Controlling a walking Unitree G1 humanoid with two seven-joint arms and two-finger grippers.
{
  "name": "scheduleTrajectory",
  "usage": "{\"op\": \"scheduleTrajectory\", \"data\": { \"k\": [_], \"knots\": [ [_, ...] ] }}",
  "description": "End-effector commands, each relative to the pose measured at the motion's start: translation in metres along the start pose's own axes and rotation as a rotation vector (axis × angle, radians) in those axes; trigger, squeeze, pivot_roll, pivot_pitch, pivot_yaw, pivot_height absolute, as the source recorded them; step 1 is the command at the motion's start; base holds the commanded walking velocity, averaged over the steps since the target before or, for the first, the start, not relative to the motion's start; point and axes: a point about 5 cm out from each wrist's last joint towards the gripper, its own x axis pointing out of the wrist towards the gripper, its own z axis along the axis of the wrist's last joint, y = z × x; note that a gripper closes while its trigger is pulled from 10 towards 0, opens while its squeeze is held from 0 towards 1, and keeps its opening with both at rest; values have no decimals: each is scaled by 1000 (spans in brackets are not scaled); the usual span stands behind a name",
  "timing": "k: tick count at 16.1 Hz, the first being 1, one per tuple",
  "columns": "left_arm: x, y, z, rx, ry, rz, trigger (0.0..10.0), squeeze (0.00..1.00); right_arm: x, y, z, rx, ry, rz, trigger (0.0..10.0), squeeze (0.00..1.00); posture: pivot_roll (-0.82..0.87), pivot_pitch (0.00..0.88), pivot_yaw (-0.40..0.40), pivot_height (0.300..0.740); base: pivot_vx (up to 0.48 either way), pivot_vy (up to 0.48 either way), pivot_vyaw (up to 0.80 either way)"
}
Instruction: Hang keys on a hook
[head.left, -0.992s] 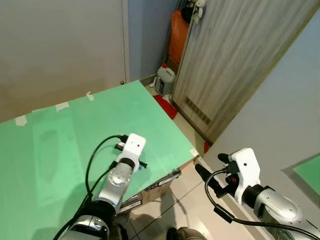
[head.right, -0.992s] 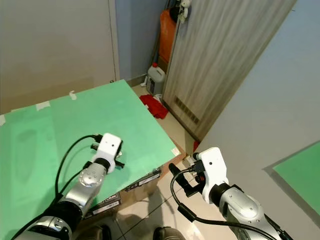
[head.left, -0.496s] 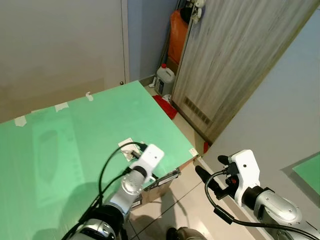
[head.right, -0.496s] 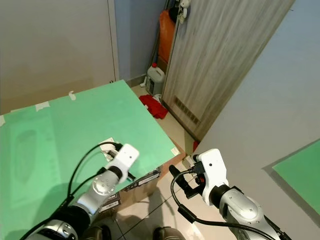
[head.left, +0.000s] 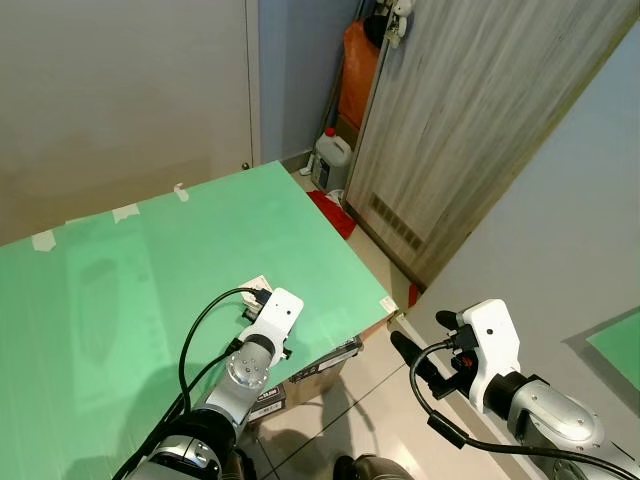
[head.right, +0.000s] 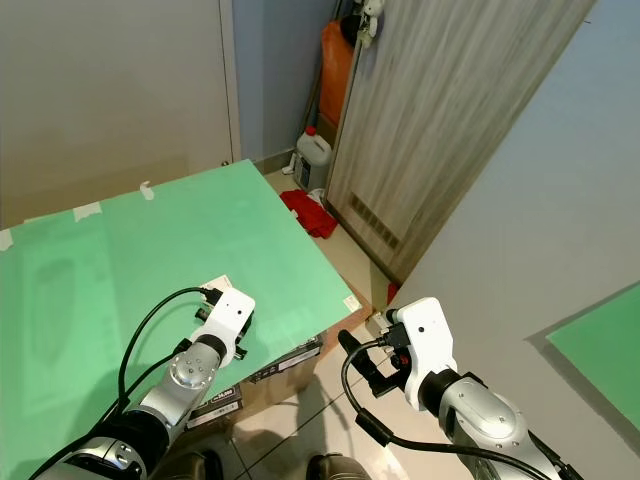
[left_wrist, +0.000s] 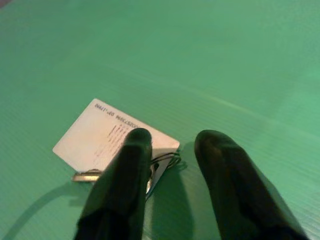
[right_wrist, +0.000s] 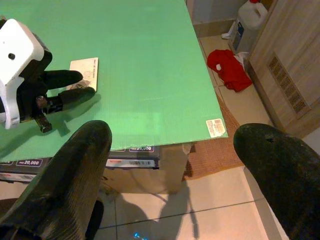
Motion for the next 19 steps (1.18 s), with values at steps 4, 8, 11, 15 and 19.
{"op": "scheduleTrajectory", "data": {
  "k": [4, 8, 11, 15, 19],
  "knots": [
    [-2, -1, -11, -1, 56, 22, 10000, 1000, -6, -3, -1, -8, 11, -20, 10000, 0, -215, 120, -107, 740, 0, 0, 0],
    [-1, 2, -12, 4, 74, 23, 10000, 0, -7, -3, -1, -9, 12, -20, 10000, 0, -219, 121, -108, 740, 0, 0, 0],
    [2, 7, -7, 16, 59, 32, 10000, 0, -8, -4, -1, -11, 12, -23, 10000, 0, -224, 121, -108, 740, 0, 0, 0],
    [4, 13, -5, 38, 55, 36, 10000, 0, -9, -3, 0, -10, 11, -28, 10000, 0, -231, 123, -104, 740, 0, 0, 0],
    [6, 10, -1, 50, 43, 13, 10000, 0, -10, -3, -1, -7, 13, -31, 10000, 0, -235, 124, -100, 740, 0, 0, 0]
  ]
}}
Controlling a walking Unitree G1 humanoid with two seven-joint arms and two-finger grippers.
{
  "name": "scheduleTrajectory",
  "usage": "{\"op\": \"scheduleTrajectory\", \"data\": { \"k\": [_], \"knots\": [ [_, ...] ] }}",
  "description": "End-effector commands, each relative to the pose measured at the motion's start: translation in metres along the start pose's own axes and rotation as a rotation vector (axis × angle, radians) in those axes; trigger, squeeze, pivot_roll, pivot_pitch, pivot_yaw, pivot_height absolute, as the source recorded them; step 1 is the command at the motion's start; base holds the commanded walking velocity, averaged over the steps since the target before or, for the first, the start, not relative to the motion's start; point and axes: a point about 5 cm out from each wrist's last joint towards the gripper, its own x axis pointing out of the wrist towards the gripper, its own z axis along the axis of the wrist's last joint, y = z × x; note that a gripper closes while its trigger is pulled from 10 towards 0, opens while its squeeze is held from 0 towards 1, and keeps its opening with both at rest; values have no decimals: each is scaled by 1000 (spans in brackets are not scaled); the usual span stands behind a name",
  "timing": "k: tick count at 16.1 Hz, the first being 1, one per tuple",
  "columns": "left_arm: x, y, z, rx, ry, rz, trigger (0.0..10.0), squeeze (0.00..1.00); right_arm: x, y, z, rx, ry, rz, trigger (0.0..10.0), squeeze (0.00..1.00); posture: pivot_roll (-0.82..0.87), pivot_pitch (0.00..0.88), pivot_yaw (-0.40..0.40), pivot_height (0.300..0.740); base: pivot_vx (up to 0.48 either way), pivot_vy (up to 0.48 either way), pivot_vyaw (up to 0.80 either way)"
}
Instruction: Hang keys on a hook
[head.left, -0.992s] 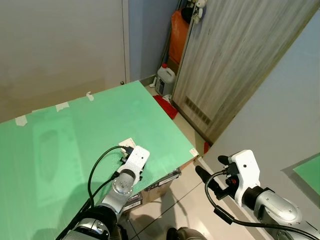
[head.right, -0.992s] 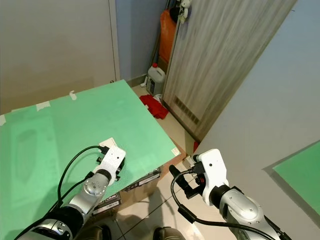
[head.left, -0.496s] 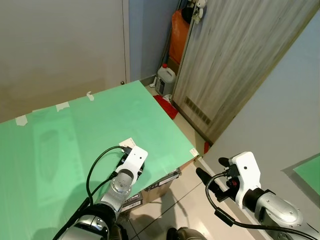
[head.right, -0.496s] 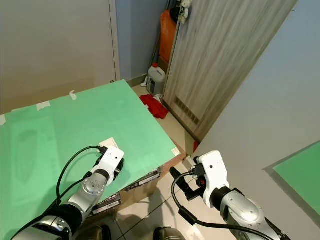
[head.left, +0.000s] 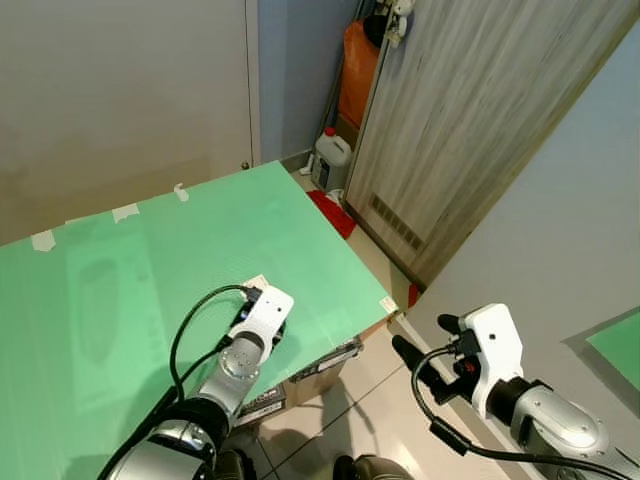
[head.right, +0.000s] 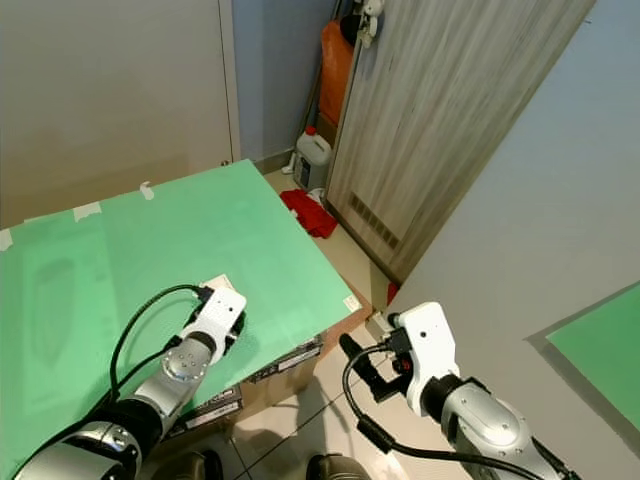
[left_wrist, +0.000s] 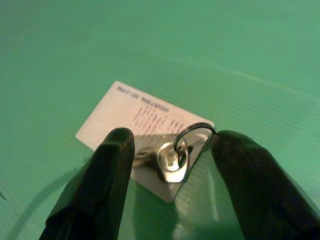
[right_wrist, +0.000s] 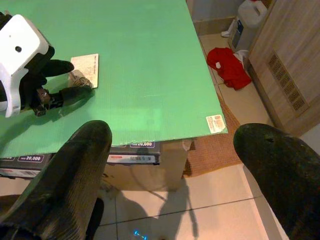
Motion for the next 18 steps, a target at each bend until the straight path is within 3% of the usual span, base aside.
{"op": "scheduleTrajectory", "data": {
  "k": [1, 8, 18],
  "knots": [
    [1, -7, 4, 7, -14, -25, 10000, 0, -5, -5, 1, -7, 7, -28, 10000, 0, -235, 125, -99, 740, 0, 0, 0],
    [1, -17, 9, -32, -29, -52, 10000, 0, -6, -4, 0, -5, 10, -26, 10000, 0, -231, 120, -97, 740, 0, 0, 0],
    [-4, -21, -10, -35, 63, -19, 10000, 0, -9, -2, -3, -3, 22, -21, 10000, 0, -237, 130, -101, 740, 0, 0, 0]
  ]
}}
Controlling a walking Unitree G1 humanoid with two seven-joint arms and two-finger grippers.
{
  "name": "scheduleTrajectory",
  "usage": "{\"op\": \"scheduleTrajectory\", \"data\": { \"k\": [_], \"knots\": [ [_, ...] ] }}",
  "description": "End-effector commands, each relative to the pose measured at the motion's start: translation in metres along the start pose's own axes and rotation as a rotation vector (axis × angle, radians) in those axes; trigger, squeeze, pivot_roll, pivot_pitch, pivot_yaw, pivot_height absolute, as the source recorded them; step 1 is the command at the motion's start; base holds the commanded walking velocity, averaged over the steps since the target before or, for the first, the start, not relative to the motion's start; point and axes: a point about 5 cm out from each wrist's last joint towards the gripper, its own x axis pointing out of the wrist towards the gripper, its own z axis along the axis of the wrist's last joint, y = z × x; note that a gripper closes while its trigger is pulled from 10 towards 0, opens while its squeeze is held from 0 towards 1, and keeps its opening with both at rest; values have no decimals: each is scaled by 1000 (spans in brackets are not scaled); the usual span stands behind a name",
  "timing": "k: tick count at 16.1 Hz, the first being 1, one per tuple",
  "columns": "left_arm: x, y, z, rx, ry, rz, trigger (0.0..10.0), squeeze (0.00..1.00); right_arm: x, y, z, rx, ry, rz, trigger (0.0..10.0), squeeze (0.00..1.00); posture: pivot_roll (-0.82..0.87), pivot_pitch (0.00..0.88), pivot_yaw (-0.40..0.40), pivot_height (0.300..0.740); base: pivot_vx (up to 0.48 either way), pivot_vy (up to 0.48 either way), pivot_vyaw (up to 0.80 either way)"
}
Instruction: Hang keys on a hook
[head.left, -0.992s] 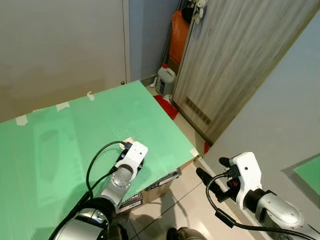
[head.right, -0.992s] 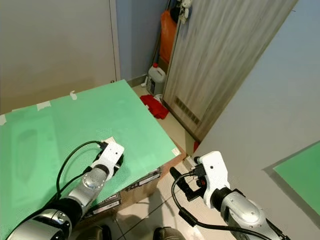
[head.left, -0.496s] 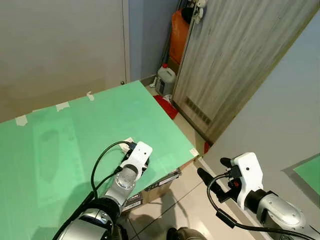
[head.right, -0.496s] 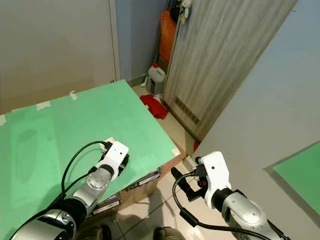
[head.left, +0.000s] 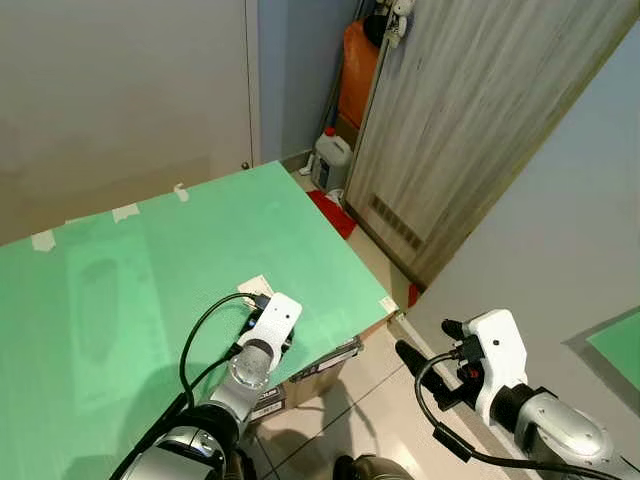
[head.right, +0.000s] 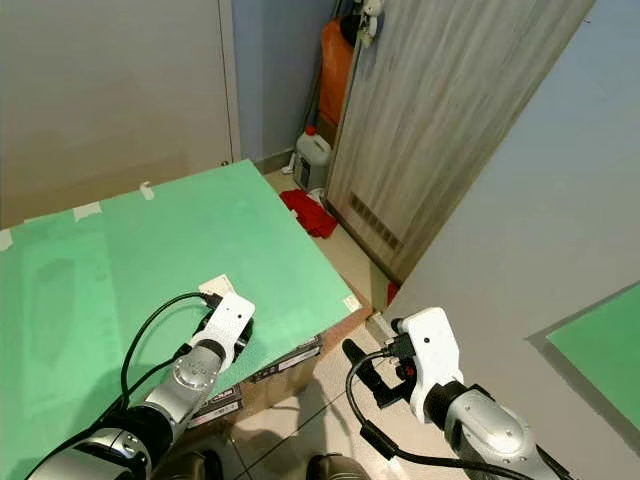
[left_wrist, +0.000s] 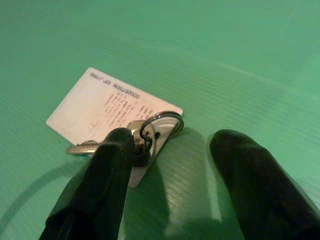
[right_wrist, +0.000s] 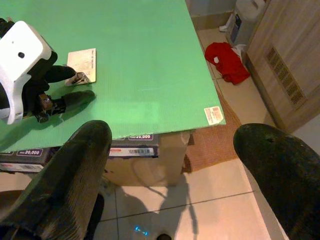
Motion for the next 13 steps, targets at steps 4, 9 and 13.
{"op": "scheduleTrajectory", "data": {
  "k": [4, 9, 13],
  "knots": [
    [0, -1, -5, -16, 44, -1, 10000, 0, -6, -3, 2, -13, 10, -15, 10000, 0, -244, 135, -102, 740, 0, 0, 0],
    [1, 3, -4, -34, 49, -13, 0, 0, -6, -3, 2, -15, 13, -17, 10000, 0, -247, 138, -106, 740, 0, 0, 0],
    [0, -4, -3, -47, 20, -80, 0, 0, -8, -4, 2, -17, 19, -17, 10000, 0, -254, 140, -111, 740, 0, 0, 0]
  ]
}}
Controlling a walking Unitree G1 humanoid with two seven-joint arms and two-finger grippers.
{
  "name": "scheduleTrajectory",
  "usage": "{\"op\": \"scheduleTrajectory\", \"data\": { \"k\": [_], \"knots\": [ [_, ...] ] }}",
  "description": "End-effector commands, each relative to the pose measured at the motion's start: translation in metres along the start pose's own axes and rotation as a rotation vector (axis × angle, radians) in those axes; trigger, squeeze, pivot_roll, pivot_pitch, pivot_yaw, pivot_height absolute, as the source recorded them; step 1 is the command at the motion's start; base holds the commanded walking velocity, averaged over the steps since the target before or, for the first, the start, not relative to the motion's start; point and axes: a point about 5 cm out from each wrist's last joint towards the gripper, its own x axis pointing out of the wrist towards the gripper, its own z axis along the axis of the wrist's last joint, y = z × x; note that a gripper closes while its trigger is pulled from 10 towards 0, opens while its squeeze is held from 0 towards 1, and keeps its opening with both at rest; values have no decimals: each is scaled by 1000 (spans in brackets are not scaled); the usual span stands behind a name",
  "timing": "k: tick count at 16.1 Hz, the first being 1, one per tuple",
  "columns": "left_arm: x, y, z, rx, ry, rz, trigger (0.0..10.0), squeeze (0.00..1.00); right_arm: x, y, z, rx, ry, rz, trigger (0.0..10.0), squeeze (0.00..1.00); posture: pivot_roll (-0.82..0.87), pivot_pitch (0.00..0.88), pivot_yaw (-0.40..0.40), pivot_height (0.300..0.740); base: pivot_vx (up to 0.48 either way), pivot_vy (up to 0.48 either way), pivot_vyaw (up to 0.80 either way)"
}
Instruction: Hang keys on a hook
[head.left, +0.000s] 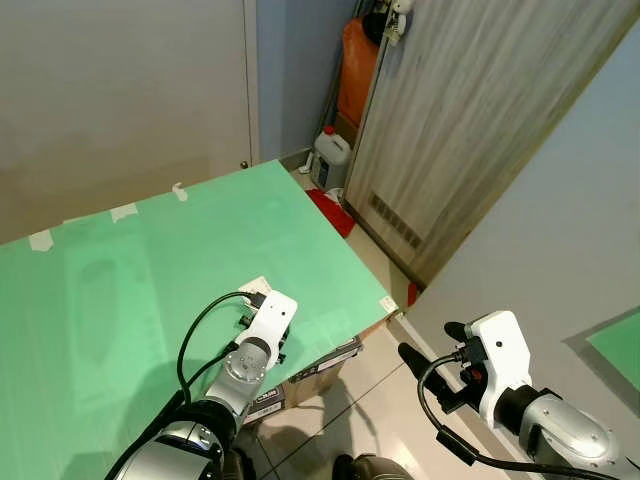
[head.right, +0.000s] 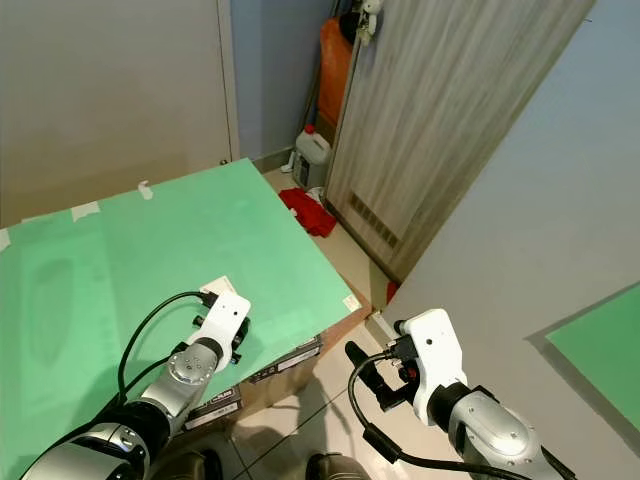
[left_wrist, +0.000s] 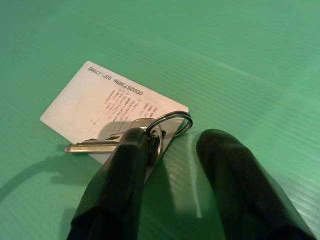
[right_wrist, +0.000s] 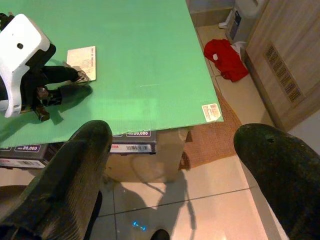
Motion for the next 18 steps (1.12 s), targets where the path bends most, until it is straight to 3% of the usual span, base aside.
{"op": "scheduleTrajectory", "data": {
  "k": [1, 7, 9, 18],
  "knots": [
    [-2, -9, -5, 2, 14, -43, 0, 0, -4, -3, 0, -4, 10, -15, 10000, 0, -255, 141, -111, 740, 0, 0, 0],
    [-2, -14, -1, 1, -22, -85, 0, 0, -6, -4, 1, -9, 16, -17, 10000, 0, -261, 142, -115, 740, 0, 0, 0],
    [-2, -12, 5, 3, -74, -79, 0, 0, -5, -4, 1, -10, 14, -18, 10000, 0, -260, 140, -114, 740, 0, 0, 0],
    [-4, 18, 43, -124, -278, 29, 0, 0, 9, -3, 4, -3, -10, 0, 10000, 0, -205, 106, -103, 740, 0, 0, 0]
  ]
}}
